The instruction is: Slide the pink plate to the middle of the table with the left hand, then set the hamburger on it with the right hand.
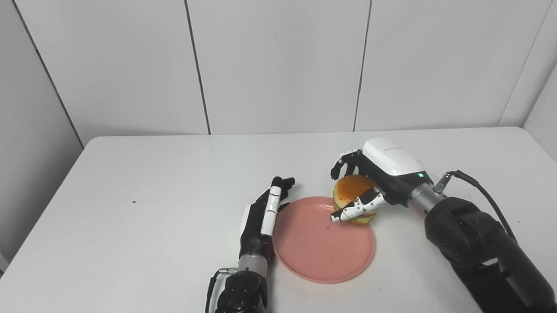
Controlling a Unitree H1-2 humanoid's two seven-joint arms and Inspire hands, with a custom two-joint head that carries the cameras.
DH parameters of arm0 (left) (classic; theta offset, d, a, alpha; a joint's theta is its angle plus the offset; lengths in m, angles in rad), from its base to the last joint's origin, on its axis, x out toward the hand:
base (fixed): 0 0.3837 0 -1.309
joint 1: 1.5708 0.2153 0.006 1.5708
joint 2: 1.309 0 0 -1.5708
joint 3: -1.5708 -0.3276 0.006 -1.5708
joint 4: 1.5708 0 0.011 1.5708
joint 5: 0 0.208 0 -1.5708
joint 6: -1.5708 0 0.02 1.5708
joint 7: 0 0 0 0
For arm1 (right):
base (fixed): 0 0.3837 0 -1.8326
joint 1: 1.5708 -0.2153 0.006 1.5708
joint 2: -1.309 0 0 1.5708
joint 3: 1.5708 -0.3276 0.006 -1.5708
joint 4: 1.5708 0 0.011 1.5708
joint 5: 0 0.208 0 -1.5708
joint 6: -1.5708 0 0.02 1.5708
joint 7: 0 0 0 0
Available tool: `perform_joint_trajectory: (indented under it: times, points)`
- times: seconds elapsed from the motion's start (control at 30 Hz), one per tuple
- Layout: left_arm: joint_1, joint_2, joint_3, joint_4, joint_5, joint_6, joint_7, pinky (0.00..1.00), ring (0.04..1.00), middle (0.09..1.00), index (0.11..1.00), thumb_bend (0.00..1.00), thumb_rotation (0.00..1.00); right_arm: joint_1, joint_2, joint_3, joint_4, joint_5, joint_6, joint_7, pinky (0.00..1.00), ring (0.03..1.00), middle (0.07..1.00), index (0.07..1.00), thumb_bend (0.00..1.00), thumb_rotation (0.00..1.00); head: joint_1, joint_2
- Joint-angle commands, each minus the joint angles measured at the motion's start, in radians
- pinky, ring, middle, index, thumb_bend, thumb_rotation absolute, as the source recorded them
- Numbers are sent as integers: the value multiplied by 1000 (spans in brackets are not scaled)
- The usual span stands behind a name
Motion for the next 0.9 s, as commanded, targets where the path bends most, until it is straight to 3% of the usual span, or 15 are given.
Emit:
perform_joint_trajectory:
  times: [0.0, 0.23, 0.5, 0.7, 0.87]
  points:
    - [-10, -40, -6, 18, 5, 10, 7, 969, 920, 852, 712, 663, 963, -56, 5, -2, -6, 5, -58, -27, 274, 348, 425, 529, 716, 395, 6, 1]
    - [-14, -35, -16, 32, 16, -3, 5, 990, 914, 850, 723, 653, 989, -49, 16, 15, 0, 7, -64, -14, 269, 343, 425, 531, 722, 385, 21, 8]
    - [-18, -35, -21, 49, 37, -7, 7, 984, 911, 848, 715, 649, 1000, -41, 34, 46, 5, 0, -61, -5, 274, 350, 435, 538, 725, 439, 24, 13]
    - [-19, -33, -18, 49, 30, -7, -1, 983, 929, 879, 774, 646, 1000, -26, 38, 70, -3, -8, -53, 13, 290, 364, 441, 515, 721, 472, 22, 16]
    - [-16, -33, -21, 48, 34, -9, -1, 983, 940, 876, 772, 646, 1000, -3, 45, 70, -9, -2, -57, 12, 293, 369, 451, 518, 710, 427, 21, 20]
